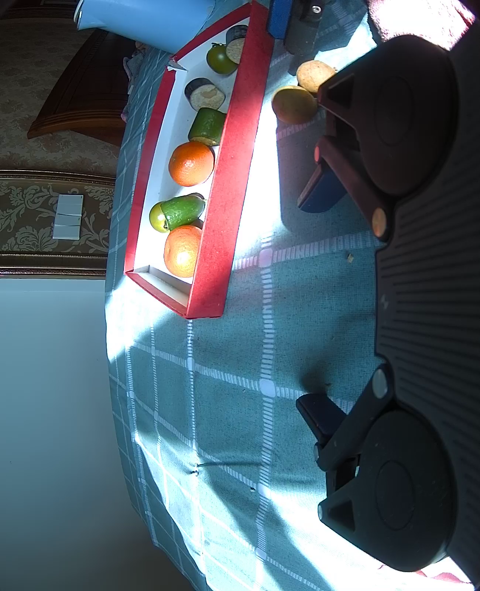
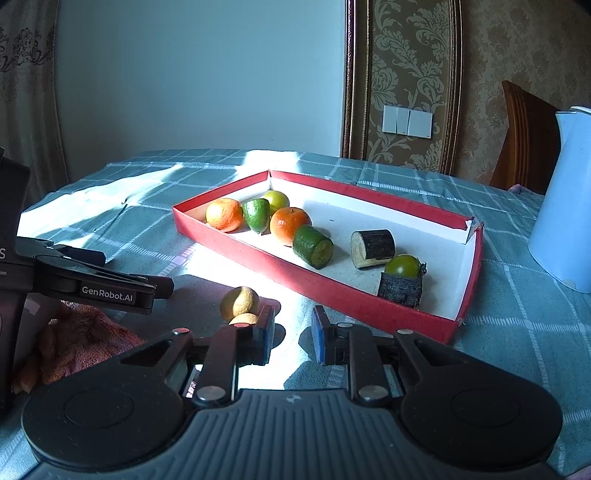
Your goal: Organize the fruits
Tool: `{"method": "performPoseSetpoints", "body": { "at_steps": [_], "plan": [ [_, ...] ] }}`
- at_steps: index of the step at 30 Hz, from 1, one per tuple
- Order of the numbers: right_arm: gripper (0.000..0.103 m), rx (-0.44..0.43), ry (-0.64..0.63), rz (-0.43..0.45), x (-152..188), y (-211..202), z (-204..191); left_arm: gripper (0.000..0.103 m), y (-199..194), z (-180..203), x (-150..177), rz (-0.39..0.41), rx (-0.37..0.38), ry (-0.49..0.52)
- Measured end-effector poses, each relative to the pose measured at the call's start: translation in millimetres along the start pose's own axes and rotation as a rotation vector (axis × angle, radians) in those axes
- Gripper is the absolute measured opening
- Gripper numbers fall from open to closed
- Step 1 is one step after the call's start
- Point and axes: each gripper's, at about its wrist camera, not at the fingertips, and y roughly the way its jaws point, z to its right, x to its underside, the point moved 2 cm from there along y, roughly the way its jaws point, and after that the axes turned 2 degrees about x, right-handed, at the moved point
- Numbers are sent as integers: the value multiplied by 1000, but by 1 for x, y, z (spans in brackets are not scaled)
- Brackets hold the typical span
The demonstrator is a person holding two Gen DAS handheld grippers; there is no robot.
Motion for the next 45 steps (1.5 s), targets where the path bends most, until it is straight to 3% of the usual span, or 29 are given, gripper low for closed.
{"method": "performPoseSetpoints", "body": {
  "at_steps": [3, 4, 5, 7, 12, 19, 22, 25, 29, 35, 45],
  "plan": [
    [31, -3, -11, -16, 0, 5, -4, 103, 0, 0, 0, 0, 0, 0],
    [41, 3, -13, -11, -1, 6, -6, 103, 0, 0, 0, 0, 0, 0],
    [64, 12, -21, -14, -2, 8, -7, 103, 0, 0, 0, 0, 0, 0],
    [84, 25, -27, -5, -3, 9, -9, 103, 0, 0, 0, 0, 0, 0],
    [83, 19, -24, 24, -4, 1, -9, 103, 0, 0, 0, 0, 0, 0],
    [82, 11, -58, 0, -2, 12, -20, 103, 0, 0, 0, 0, 0, 0],
    [52, 2, -58, -27, -1, 17, -21, 103, 0, 0, 0, 0, 0, 0],
    [37, -31, -37, -83, 5, 27, -17, 103, 0, 0, 0, 0, 0, 0],
    [25, -40, -19, -57, 5, 24, -15, 103, 0, 0, 0, 0, 0, 0],
    [25, -30, -22, -37, 4, 18, -14, 103, 0, 0, 0, 0, 0, 0],
    [25, 69, -45, 55, -26, 7, 6, 103, 0, 0, 0, 0, 0, 0]
  ]
}}
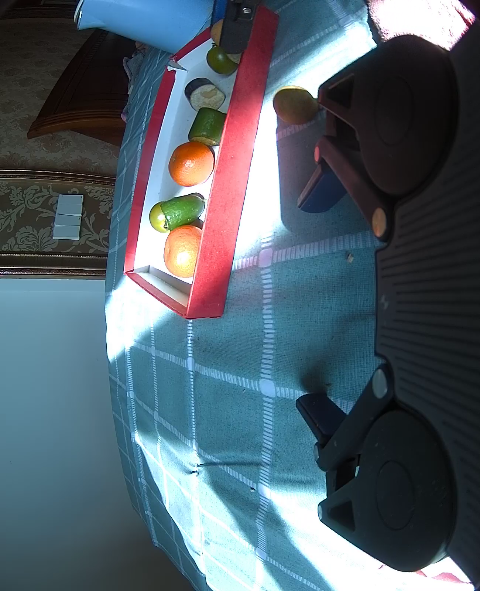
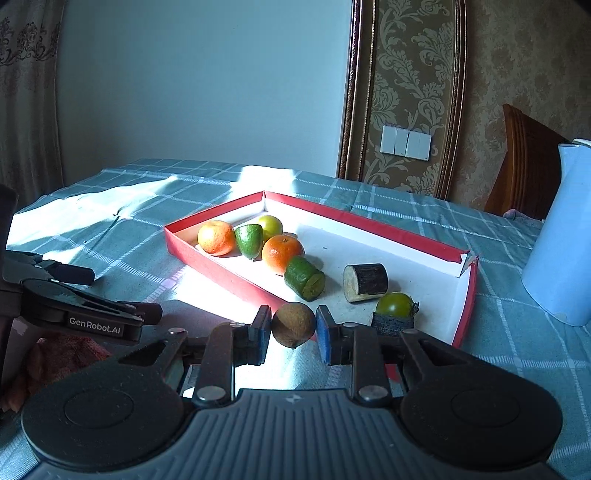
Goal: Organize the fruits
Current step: 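Carry the tan fruit into the red tray and open the right gripper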
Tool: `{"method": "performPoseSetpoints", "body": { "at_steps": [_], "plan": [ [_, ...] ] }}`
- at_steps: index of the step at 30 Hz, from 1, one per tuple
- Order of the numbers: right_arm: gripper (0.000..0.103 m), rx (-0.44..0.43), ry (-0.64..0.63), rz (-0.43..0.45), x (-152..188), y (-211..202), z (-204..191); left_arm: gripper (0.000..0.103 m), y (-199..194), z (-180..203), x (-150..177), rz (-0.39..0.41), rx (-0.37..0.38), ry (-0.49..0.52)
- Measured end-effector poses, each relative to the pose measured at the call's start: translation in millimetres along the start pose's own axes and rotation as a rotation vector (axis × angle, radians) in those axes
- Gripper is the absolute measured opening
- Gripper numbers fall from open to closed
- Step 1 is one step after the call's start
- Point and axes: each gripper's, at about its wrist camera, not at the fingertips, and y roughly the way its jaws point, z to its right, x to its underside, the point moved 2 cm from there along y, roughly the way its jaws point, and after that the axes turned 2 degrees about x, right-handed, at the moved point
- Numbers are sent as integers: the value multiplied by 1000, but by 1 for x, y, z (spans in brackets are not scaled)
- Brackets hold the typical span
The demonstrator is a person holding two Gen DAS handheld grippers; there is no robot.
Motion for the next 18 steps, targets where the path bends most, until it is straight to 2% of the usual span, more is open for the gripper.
{"method": "performPoseSetpoints", "body": {
  "at_steps": [7, 14, 16, 18],
  "plan": [
    [25, 54, 4, -10, -20, 32, 18, 103, 0, 0, 0, 0, 0, 0],
    [26, 35, -37, -85, -27, 74, 11, 103, 0, 0, 0, 0, 0, 0],
    [25, 63, -66, -60, -29, 75, 6, 103, 0, 0, 0, 0, 0, 0],
    [25, 51, -61, -62, -32, 76, 6, 103, 0, 0, 0, 0, 0, 0]
  ]
}}
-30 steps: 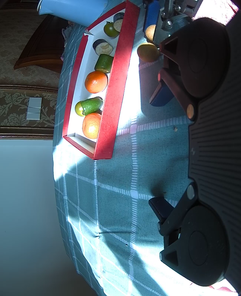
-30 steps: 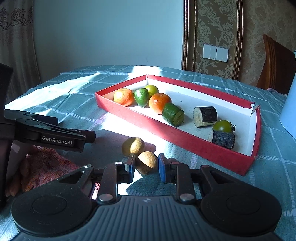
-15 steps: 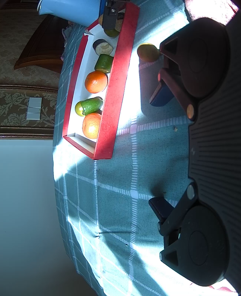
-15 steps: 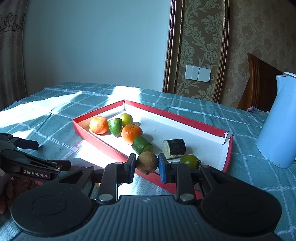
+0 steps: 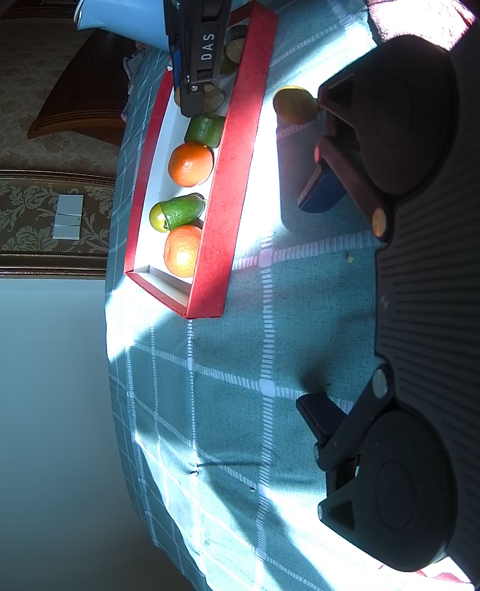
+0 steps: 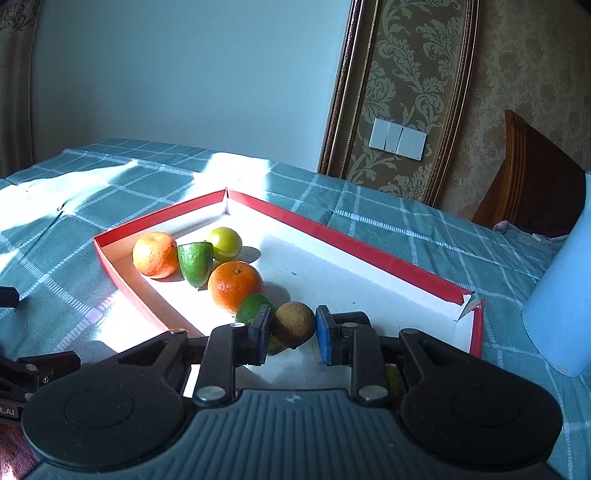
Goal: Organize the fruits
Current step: 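Carry the tan fruit into the red tray and open the right gripper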
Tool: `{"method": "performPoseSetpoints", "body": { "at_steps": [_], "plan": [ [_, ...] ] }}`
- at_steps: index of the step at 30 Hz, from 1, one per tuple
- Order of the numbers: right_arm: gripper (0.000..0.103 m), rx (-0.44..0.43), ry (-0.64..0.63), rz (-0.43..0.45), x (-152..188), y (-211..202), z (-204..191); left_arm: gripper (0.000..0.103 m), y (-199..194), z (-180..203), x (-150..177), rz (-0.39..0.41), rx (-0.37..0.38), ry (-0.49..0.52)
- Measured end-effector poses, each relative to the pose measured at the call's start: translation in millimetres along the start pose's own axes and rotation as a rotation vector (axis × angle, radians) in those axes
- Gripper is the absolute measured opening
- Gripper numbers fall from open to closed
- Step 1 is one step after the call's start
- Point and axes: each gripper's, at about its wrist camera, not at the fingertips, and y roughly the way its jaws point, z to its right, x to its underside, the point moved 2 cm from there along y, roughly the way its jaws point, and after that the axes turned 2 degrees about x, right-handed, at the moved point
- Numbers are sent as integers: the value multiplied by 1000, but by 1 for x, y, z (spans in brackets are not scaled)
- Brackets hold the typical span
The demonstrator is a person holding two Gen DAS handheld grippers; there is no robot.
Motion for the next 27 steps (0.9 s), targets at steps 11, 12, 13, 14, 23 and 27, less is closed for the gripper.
{"method": "performPoseSetpoints", "body": {
  "at_steps": [11, 12, 13, 14, 23, 27],
  "plan": [
    [26, -1, -51, -1, 3, -3, -10, 103, 0, 0, 0, 0, 0, 0],
    [26, -1, -50, -1, 3, -3, -11, 103, 0, -1, 0, 0, 0, 0],
    [26, -3, -50, -3, 3, -4, -11, 103, 0, 0, 0, 0, 0, 0],
    [26, -6, -51, -5, 4, -4, -11, 103, 0, 0, 0, 0, 0, 0],
    [28, -16, -48, -47, 9, -7, -13, 103, 0, 0, 0, 0, 0, 0],
    [31, -33, 11, -29, 13, -19, -4, 103, -1, 0, 0, 0, 0, 0]
  ]
}}
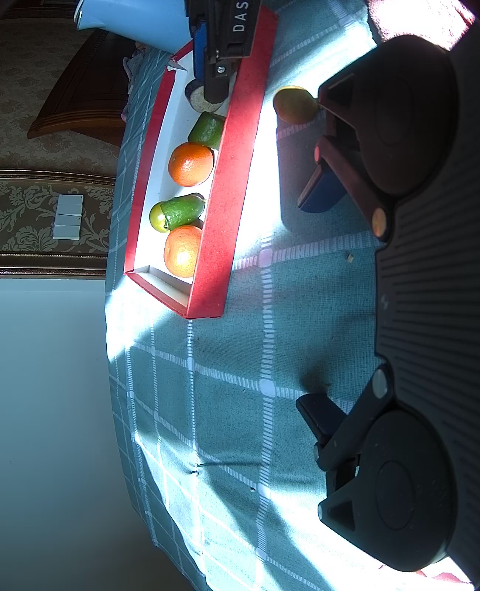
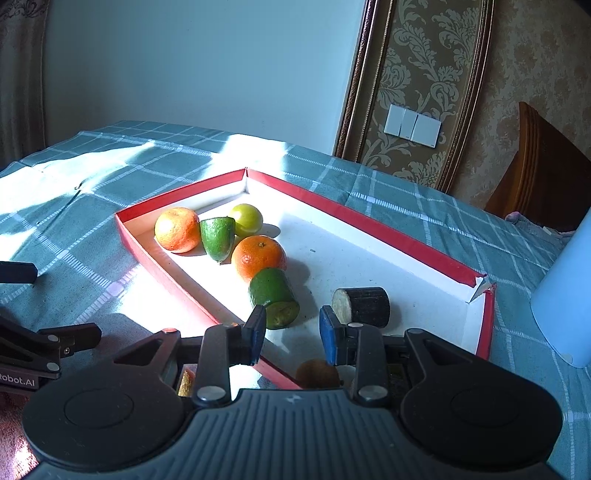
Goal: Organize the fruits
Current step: 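Carry the tan fruit into the red tray and open the right gripper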
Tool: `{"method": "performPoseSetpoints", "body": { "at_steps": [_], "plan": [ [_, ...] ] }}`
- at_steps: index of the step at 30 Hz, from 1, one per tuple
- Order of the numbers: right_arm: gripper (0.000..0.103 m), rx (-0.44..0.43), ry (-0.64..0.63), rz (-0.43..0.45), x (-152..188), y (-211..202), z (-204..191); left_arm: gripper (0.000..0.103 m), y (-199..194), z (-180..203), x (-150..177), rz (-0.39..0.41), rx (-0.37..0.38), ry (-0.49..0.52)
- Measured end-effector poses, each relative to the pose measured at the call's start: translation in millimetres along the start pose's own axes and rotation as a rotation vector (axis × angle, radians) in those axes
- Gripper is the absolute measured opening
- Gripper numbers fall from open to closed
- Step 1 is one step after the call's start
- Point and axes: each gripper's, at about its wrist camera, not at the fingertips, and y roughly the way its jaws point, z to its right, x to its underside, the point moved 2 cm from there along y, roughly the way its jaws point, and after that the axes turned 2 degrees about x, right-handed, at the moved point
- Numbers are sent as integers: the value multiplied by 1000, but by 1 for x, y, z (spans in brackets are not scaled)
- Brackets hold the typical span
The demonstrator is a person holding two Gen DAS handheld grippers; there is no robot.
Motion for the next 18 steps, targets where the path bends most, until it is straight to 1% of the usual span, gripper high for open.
{"method": "performPoseSetpoints", "body": {
  "at_steps": [1, 3, 4, 5, 8, 12, 15, 18],
  "plan": [
    [33, -5, 20, 13, 1, -5, 3, 103, 0, 0, 0, 0, 0, 0],
    [59, -5, 92, 73, 5, -22, 16, 103, 1, -1, 0, 1, 2, -2],
    [85, 8, 120, 105, 8, -30, 22, 103, 1, -1, -1, 1, 2, -2],
    [95, 23, 140, 132, 12, -38, 27, 103, 2, -2, -1, 2, 3, -4],
    [95, 32, 186, 174, 21, -57, 40, 103, 2, -3, -1, 4, 6, -5],
    [95, 37, 238, 186, 38, -68, 54, 103, -1, 3, 0, -1, 0, 12],
    [95, 50, 254, 161, 51, -65, 60, 103, -9, 15, 2, 7, 41, 33],
    [95, 44, 288, 144, 58, -63, 67, 103, -21, 30, -1, 52, 88, 48]
  ]
}}
